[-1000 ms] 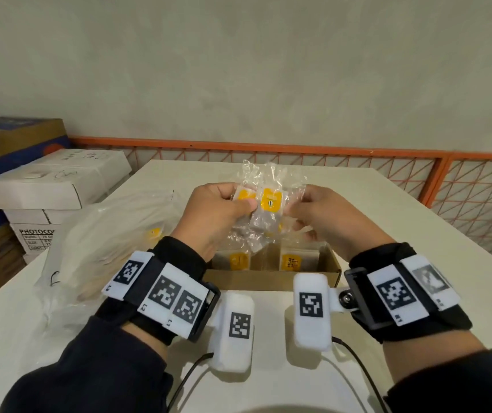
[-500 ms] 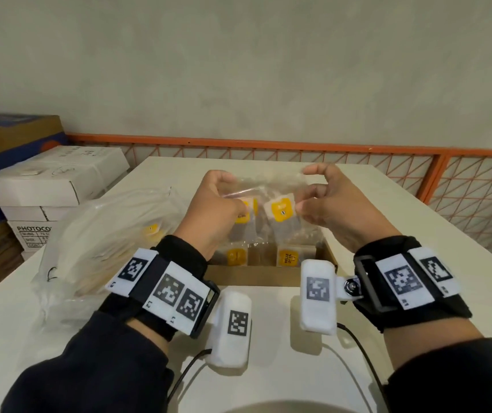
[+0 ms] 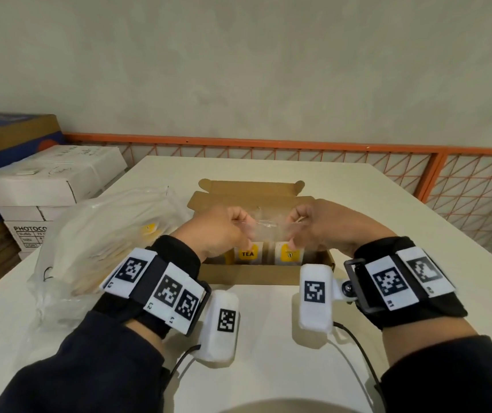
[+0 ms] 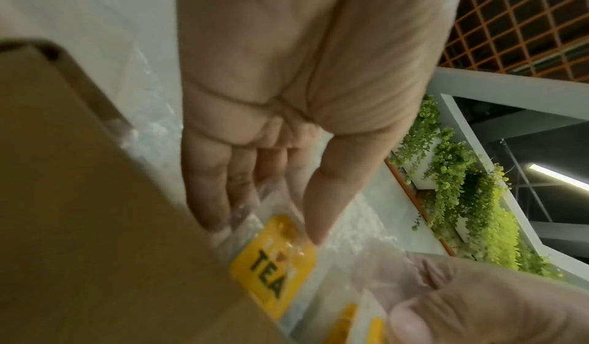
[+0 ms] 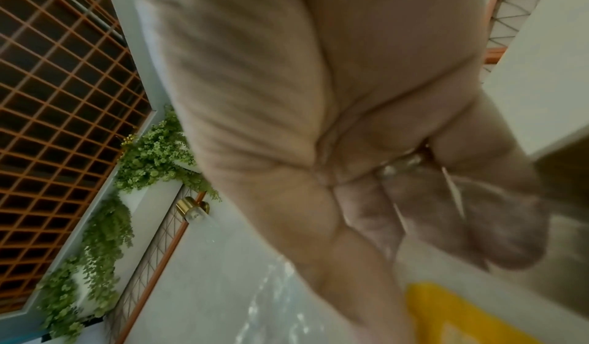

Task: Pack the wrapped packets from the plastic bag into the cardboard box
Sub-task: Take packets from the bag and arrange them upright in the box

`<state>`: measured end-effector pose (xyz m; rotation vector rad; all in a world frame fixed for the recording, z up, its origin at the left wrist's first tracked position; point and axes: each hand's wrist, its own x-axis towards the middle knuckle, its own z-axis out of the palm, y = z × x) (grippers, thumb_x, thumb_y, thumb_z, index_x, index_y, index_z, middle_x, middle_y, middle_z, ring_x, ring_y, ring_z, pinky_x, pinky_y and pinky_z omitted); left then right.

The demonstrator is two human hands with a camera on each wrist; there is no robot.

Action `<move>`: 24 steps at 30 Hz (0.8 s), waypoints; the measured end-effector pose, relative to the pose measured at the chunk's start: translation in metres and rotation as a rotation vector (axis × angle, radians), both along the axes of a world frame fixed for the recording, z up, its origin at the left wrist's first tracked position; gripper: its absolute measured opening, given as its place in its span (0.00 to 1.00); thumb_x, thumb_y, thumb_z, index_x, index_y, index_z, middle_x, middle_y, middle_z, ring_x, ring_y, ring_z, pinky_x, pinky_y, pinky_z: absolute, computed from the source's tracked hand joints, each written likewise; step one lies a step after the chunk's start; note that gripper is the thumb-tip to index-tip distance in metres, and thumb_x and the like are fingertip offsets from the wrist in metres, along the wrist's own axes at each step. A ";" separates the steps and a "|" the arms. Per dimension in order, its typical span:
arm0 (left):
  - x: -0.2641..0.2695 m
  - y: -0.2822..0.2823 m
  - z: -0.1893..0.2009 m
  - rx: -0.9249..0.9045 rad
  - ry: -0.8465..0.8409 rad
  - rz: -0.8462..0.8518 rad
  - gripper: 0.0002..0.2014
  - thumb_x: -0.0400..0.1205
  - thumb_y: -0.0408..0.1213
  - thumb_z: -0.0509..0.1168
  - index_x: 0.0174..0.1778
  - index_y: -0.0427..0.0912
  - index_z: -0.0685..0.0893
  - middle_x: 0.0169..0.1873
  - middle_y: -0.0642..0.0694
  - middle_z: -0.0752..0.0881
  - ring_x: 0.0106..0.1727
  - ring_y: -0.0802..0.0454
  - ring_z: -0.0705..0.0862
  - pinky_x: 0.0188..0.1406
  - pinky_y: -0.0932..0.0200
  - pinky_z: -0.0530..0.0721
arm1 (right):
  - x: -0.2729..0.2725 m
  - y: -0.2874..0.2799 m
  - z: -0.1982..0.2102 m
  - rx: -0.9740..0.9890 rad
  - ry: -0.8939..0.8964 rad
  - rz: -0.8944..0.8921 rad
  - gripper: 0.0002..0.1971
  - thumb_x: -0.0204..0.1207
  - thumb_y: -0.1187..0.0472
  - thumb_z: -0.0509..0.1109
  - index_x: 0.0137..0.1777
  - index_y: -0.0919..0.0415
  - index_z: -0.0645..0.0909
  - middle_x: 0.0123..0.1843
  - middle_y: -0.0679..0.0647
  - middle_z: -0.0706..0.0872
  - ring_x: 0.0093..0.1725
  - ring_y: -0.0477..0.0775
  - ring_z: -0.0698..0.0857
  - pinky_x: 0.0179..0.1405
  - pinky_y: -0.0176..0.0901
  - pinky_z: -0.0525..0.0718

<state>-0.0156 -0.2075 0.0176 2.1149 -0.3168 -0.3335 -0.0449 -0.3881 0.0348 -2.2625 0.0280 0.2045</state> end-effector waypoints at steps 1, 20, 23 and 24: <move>-0.001 0.001 0.000 0.058 -0.008 -0.001 0.12 0.73 0.27 0.71 0.39 0.51 0.81 0.49 0.48 0.86 0.57 0.47 0.82 0.66 0.47 0.77 | 0.000 -0.002 0.000 -0.006 0.007 -0.003 0.10 0.66 0.71 0.75 0.39 0.56 0.80 0.35 0.49 0.81 0.34 0.46 0.79 0.32 0.35 0.77; -0.008 0.014 0.012 0.374 -0.050 -0.074 0.05 0.72 0.35 0.75 0.36 0.46 0.84 0.34 0.52 0.84 0.39 0.56 0.81 0.38 0.63 0.75 | -0.005 -0.006 0.001 -0.160 0.050 0.072 0.06 0.70 0.70 0.74 0.44 0.60 0.88 0.26 0.41 0.84 0.26 0.32 0.82 0.22 0.18 0.73; -0.006 0.015 0.012 0.344 -0.069 -0.041 0.06 0.72 0.33 0.74 0.34 0.46 0.84 0.35 0.50 0.84 0.40 0.53 0.81 0.41 0.61 0.77 | -0.003 -0.003 -0.002 -0.150 0.027 0.047 0.04 0.71 0.69 0.74 0.42 0.61 0.87 0.28 0.44 0.84 0.31 0.38 0.81 0.24 0.20 0.75; -0.005 0.015 0.012 0.290 -0.080 -0.011 0.06 0.72 0.32 0.74 0.34 0.44 0.83 0.34 0.49 0.84 0.39 0.51 0.81 0.43 0.59 0.78 | -0.002 -0.003 -0.003 -0.134 -0.002 0.039 0.05 0.71 0.69 0.74 0.38 0.59 0.86 0.25 0.43 0.84 0.30 0.40 0.81 0.26 0.23 0.76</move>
